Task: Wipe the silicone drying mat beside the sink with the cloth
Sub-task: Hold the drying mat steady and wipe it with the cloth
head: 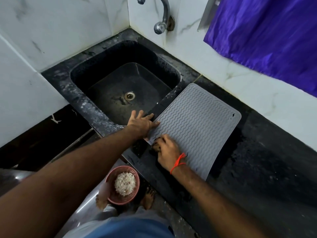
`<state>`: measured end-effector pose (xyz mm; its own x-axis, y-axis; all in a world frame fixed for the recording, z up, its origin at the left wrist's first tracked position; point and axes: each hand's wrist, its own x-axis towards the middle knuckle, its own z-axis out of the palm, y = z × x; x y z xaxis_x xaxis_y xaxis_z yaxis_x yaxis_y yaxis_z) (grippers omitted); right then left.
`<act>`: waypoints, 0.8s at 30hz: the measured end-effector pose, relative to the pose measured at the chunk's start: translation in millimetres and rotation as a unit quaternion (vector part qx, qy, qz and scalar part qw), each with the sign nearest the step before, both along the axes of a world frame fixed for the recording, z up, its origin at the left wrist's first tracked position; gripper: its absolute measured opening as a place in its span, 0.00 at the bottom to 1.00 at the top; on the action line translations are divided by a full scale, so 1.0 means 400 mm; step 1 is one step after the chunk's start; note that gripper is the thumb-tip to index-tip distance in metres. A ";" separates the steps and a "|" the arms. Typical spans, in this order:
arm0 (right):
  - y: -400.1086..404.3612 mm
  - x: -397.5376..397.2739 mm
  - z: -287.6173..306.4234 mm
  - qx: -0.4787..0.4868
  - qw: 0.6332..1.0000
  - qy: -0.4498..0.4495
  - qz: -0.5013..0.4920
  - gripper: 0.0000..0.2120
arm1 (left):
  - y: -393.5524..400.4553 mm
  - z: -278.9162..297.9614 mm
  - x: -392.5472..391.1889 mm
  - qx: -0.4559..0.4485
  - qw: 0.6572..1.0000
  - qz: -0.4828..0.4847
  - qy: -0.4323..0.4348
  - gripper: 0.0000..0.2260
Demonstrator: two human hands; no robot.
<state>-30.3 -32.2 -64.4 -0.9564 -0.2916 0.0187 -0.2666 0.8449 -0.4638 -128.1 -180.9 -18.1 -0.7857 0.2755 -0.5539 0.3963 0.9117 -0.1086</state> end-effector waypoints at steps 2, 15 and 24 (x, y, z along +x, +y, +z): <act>-0.008 0.016 0.004 -0.002 0.999 -0.024 0.043 0.15 | -0.001 -0.002 -0.003 -0.002 1.000 -0.005 -0.005 0.41; 0.309 -0.396 0.138 -0.259 0.898 -0.123 -0.334 0.15 | 0.131 -0.041 0.046 0.179 0.966 0.183 -0.037 0.44; 0.355 -0.536 0.055 0.066 0.964 -0.033 -0.255 0.22 | 0.074 -0.083 0.012 0.226 0.963 0.133 -0.068 0.33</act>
